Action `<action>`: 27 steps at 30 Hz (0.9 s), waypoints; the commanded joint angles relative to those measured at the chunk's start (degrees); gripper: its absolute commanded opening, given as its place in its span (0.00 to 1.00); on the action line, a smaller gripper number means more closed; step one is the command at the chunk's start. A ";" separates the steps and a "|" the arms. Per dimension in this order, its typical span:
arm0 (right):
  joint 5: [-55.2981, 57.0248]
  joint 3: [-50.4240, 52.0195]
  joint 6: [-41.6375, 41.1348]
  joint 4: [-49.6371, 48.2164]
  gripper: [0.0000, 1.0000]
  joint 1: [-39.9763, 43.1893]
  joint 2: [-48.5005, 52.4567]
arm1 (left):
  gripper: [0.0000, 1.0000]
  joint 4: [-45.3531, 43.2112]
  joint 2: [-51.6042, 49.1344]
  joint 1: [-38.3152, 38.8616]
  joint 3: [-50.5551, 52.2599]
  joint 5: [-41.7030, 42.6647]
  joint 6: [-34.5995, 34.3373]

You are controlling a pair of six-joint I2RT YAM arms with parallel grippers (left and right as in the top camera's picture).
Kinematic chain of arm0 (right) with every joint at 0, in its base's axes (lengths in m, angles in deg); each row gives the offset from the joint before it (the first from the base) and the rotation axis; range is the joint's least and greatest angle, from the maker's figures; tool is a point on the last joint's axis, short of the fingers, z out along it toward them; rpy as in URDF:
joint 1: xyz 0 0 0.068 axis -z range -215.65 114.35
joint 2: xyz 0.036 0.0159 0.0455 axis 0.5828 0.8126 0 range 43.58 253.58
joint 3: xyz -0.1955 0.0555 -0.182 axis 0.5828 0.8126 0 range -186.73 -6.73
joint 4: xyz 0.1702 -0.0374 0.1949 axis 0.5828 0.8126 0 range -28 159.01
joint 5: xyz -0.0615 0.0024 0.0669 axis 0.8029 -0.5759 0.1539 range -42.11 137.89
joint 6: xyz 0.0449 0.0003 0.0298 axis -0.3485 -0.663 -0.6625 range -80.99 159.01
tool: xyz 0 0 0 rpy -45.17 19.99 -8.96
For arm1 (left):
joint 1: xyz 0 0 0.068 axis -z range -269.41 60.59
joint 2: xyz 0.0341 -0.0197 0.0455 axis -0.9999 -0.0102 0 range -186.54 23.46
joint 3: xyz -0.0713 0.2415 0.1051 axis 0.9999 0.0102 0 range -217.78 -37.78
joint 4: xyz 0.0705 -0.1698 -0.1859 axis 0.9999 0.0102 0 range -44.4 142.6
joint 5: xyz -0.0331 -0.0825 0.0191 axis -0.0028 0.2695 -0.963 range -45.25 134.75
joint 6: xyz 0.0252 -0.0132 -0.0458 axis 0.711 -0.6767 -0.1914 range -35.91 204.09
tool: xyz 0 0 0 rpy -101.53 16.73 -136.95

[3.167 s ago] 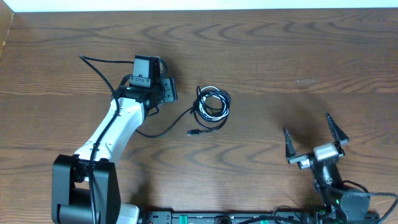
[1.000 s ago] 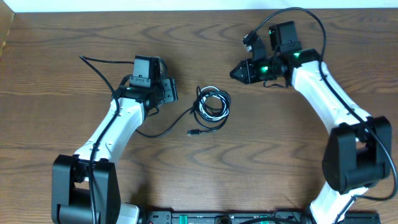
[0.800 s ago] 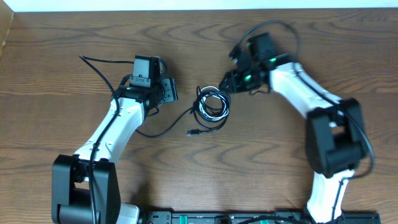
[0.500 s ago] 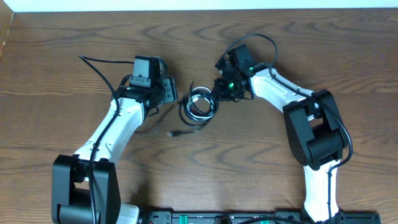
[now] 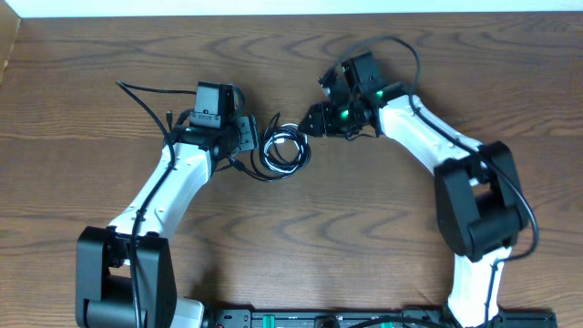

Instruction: Untangle cables

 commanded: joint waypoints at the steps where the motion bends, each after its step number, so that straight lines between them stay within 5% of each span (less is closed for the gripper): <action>1: 4.46 -1.27 2.67 -0.02 0.86 -0.81 -2.51 | 0.67 0.26 -0.31 -0.02 0.04 -0.72 0.11; 2: 6.08 -1.22 2.67 0.24 0.95 -0.96 -2.49 | 0.67 0.26 -0.31 -0.02 0.04 -0.72 0.11; 4: 8.11 -1.20 2.67 1.33 0.98 -1.70 -2.27 | 0.67 0.26 -0.31 -0.02 0.04 -0.72 0.11; 16: 29.05 2.69 0.26 0.63 0.92 -14.60 1.70 | 0.67 0.24 -0.31 -0.02 0.04 -0.72 0.13; 19: 31.28 2.69 0.28 -0.94 0.73 -16.31 2.03 | 0.67 0.24 -0.31 -0.02 0.04 -0.74 0.11; 21: 32.20 2.45 0.35 -1.29 0.43 -16.59 1.73 | 0.67 0.24 -0.31 -0.02 0.04 -0.74 0.13; 22: 32.20 2.21 0.33 -1.03 0.17 -16.35 1.22 | 0.67 0.24 -0.31 -0.02 0.04 -0.74 0.13; 23: 32.20 1.92 0.33 -0.79 0.01 -16.00 0.42 | 0.67 0.24 -0.31 -0.02 0.04 -0.74 0.13; 27: 32.04 1.44 0.33 -1.49 0.01 -14.73 -3.54 | 0.67 -0.09 -0.31 -0.02 0.04 -0.74 0.11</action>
